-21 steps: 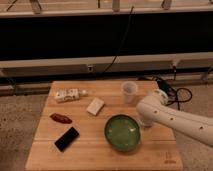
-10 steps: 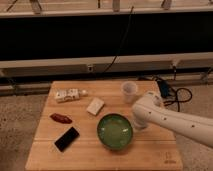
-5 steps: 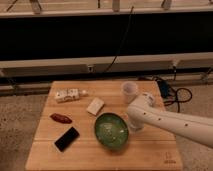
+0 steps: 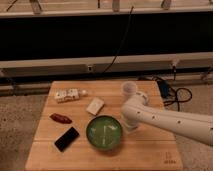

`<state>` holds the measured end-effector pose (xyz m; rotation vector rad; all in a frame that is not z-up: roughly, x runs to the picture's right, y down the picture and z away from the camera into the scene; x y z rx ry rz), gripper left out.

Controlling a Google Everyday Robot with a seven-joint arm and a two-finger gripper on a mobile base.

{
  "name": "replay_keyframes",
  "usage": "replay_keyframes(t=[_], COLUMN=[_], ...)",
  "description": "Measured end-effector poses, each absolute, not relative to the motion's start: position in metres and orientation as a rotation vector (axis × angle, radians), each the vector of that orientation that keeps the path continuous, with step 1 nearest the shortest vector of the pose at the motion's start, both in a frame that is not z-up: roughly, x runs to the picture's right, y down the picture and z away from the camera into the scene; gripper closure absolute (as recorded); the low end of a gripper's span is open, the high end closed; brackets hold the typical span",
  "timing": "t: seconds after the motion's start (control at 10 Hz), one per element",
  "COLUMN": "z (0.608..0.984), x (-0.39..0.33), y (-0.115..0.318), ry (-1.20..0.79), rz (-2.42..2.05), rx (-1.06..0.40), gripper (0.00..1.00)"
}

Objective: Push the ceramic bowl across the table

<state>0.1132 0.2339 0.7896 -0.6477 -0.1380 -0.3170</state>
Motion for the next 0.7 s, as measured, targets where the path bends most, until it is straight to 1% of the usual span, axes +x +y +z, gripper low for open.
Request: replay_keyframes(t=[0.1, 0.2, 0.3, 0.4, 0.5, 0.6, 0.7], z=[0.789, 0.788, 0.787, 0.785, 0.783, 0.782, 0.781], x=[0.101, 0.086, 0.075, 0.066, 0.061, 0.059, 0.056], y=[0.234, 0.236, 0.238, 0.240, 0.244, 0.245, 0.248], ry=[-0.147, -0.154, -0.166, -0.177, -0.186, -0.189, -0.191], rz=[-0.334, -0.356, -0.380, -0.402, -0.432, -0.440, -0.455], rx=[-0.648, -0.652, -0.654, -0.655, -0.658, -0.659, -0.664], gripper=[0.96, 0.89, 0.88, 0.90, 0.90, 0.85, 0.82])
